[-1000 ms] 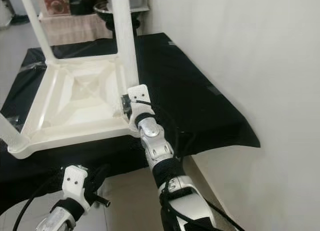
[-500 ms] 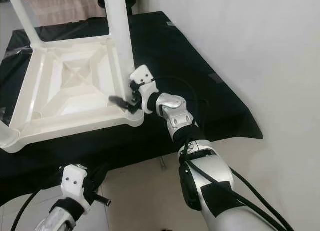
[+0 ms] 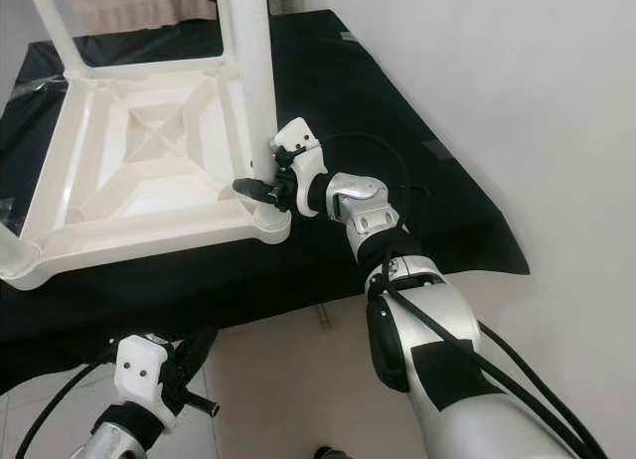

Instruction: Building children table

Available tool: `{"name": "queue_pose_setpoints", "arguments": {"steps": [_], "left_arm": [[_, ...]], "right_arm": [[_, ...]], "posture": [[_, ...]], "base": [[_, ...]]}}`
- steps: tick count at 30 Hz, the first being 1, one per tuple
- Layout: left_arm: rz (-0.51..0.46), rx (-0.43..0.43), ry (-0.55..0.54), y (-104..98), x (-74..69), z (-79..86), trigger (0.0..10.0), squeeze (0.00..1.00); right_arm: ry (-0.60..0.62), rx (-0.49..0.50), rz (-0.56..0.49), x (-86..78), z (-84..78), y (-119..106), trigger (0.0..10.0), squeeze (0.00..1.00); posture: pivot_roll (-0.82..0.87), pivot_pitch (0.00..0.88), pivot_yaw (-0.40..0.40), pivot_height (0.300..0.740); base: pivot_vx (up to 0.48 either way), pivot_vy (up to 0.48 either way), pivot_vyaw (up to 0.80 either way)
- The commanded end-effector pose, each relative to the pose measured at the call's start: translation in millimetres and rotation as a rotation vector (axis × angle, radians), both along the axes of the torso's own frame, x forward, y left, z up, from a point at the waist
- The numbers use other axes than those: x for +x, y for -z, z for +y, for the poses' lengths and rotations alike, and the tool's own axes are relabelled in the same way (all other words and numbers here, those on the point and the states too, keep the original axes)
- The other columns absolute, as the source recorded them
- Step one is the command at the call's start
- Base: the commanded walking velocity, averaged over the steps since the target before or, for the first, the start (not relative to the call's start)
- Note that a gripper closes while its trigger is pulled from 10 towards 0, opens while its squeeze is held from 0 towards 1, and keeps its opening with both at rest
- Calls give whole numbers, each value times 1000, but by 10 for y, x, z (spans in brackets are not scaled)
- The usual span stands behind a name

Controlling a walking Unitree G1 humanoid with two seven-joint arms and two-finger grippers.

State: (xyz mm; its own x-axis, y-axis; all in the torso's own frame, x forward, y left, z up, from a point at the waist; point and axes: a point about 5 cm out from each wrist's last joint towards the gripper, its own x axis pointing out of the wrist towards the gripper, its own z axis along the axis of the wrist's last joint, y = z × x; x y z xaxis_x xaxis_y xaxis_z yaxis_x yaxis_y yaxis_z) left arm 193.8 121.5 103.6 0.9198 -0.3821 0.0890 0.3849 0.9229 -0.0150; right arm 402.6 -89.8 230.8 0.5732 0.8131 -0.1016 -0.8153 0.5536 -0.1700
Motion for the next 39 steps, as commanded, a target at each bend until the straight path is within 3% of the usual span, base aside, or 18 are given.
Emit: {"name": "queue_pose_setpoints", "arguments": {"steps": [1, 3, 6, 7, 8, 9, 12, 15, 16, 17, 18, 20, 24, 25, 26, 32, 33, 39], "left_arm": [[-22, 6, -13, -22, -40, 22, 10000, 0], [-50, 15, -19, -66, -32, 34, 10000, 0], [-60, 10, -31, -87, -40, 60, 10000, 0], [-60, 10, -31, -87, -40, 60, 10000, 0], [-56, 3, -38, -79, -37, 82, 10000, 0], [-52, -10, -42, -76, -25, 97, 10000, 0], [-50, -18, -45, -74, -12, 106, 10000, 0], [-36, -16, -1, -5, 33, 44, 10000, 0], [-36, -16, -1, -5, 33, 44, 10000, 0], [-26, -29, 8, 31, 67, 41, 10000, 0], [-26, -30, 14, 37, 79, 42, 10000, 0], [-26, -28, 19, 41, 85, 37, 10000, 0], [-27, -24, 25, 45, 89, 27, 10000, 0], [-27, -23, 28, 43, 85, 21, 10000, 0], [-27, -21, 32, 39, 78, 15, 10000, 0], [-31, -21, 44, 40, 38, 0, 10000, 0], [-33, -19, 45, 38, 27, -6, 10000, 0], [-72, -2, 31, -36, 77, 5, 10000, 0]], "right_arm": [[74, -29, 107, -25, -77, 311, 0, 0], [217, -57, 139, -19, -190, 494, 0, 0], [597, -65, 243, -84, -400, 959, 0, 0], [597, -65, 243, -84, -400, 959, 0, 0], [765, -7, 340, -166, -421, 1187, 0, 0], [846, 22, 402, -282, -308, 1398, 0, 0], [885, 41, 441, -365, -219, 1516, 0, 0], [824, 24, 401, -484, 219, 1557, 0, 0], [824, 24, 401, -484, 219, 1557, 0, 0], [739, 13, 352, -428, 387, 1419, 4000, 0], [722, 24, 334, -380, 413, 1333, 9373, 0], [699, 45, 312, -339, 434, 1245, 10000, 0], [649, 91, 257, -236, 459, 1012, 10000, 0], [641, 97, 221, -208, 454, 925, 10000, 957], [576, 109, 187, -175, 465, 810, 10000, 1000], [266, 72, 87, -128, 455, 526, 10000, 1000], [203, 46, 60, -122, 431, 483, 10000, 0], [-12, -17, 13, -128, 373, 330, 10000, 0]], "posture": [[162, 175, -58, 740], [158, 167, -64, 740], [149, 154, -65, 740], [149, 154, -65, 740], [136, 153, -64, 740], [126, 151, -57, 740], [125, 150, -56, 740], [95, 124, -41, 740], [95, 124, -41, 740], [93, 116, -48, 740], [93, 116, -50, 740], [94, 115, -54, 740], [93, 120, -51, 740], [98, 124, -53, 740], [104, 128, -54, 740], [117, 141, -56, 740], [124, 143, -59, 740], [133, 154, -65, 740]], "base": [[0, 0, 0], [0, 0, 0], [0, 0, 0], [0, 0, 0], [0, 0, 0], [0, 0, 0], [0, 0, 0], [0, 0, 0], [0, 0, 0], [0, 0, 0], [0, 0, 0], [0, 0, 0], [0, 0, 0], [0, 0, 0], [0, 0, 0], [0, 0, 0], [0, 0, 0], [0, 0, 0]]}}
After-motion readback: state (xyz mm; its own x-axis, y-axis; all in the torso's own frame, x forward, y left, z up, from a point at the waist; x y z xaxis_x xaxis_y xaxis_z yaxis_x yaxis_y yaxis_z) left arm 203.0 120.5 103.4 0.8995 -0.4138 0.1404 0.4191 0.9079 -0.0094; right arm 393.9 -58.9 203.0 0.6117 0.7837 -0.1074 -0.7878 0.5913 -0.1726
